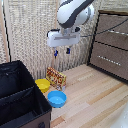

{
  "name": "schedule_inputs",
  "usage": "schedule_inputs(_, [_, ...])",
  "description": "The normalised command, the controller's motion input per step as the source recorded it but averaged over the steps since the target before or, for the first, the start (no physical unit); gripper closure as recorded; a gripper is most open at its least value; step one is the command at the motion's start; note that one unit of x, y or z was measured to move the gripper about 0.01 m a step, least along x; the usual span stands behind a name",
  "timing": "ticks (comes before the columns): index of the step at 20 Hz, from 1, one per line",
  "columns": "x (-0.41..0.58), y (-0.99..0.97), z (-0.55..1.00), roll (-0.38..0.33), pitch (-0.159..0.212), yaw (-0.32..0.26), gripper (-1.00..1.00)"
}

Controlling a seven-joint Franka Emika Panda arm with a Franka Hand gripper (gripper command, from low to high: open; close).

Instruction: Locate and clasp the grip of the topmost drawer. Steadily and circumspectly yank the drawer open. Discover and seize the nutrition bar using your clamp. Deposit the nutrition bar in the accessible drawer. Unclench the nutrition bar.

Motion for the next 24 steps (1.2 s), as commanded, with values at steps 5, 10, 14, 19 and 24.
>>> schedule_inputs(5, [-0.022,-0.08,0.03,-0.153,-0.108,0.216,-1.00])
schedule_inputs(10, [-0.061,-0.20,0.06,-0.191,-0.129,0.207,-1.00])
schedule_inputs(14, [0.000,-0.15,0.15,-0.201,-0.085,0.196,-1.00])
schedule_inputs(19, [0.129,-0.01,0.29,-0.269,-0.003,0.141,-1.00])
schedule_inputs(24, [0.216,0.09,0.35,-0.313,0.026,0.040,-1.00])
